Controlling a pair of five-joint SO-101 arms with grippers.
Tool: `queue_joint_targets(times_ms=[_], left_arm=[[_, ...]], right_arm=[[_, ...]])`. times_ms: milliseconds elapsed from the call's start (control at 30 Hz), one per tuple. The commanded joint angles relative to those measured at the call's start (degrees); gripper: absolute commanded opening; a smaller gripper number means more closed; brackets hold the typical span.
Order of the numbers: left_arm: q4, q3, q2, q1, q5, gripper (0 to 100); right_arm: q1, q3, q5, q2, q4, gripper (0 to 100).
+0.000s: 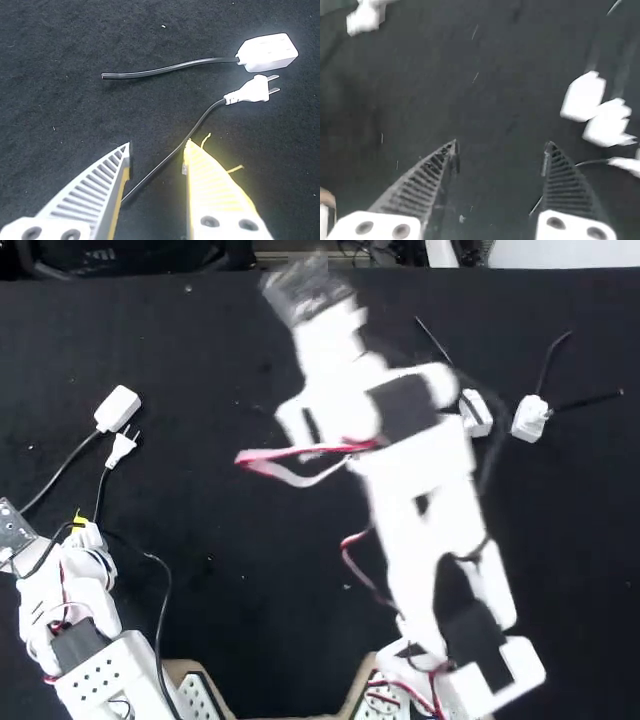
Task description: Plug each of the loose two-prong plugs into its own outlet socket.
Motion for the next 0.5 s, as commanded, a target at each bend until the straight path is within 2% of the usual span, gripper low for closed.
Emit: queue_joint_targets(times_ms=[0, 200, 400, 467], left_arm=[[-1.2, -2.8, -0.5, 3.6, 0.2, 18], [-1.2, -2.7, -0.5, 4.2, 0.4, 18], [-0.7, -3.0, -0.5, 4.1, -0.4, 19], [-1.1, -3.6, -0.5, 4.2, -3.3, 19]], right_arm=[[-4.1, 21.2, -0.5, -5.2, -13.1, 24.7], [-6.3, 45.3, -0.4, -11.1, -35.2, 23.7], [-7.8, 61.1, -3.9, -14.6, -50.6, 5.4], [-9.0, 65.5, -4.2, -14.7, -56.2, 3.8]])
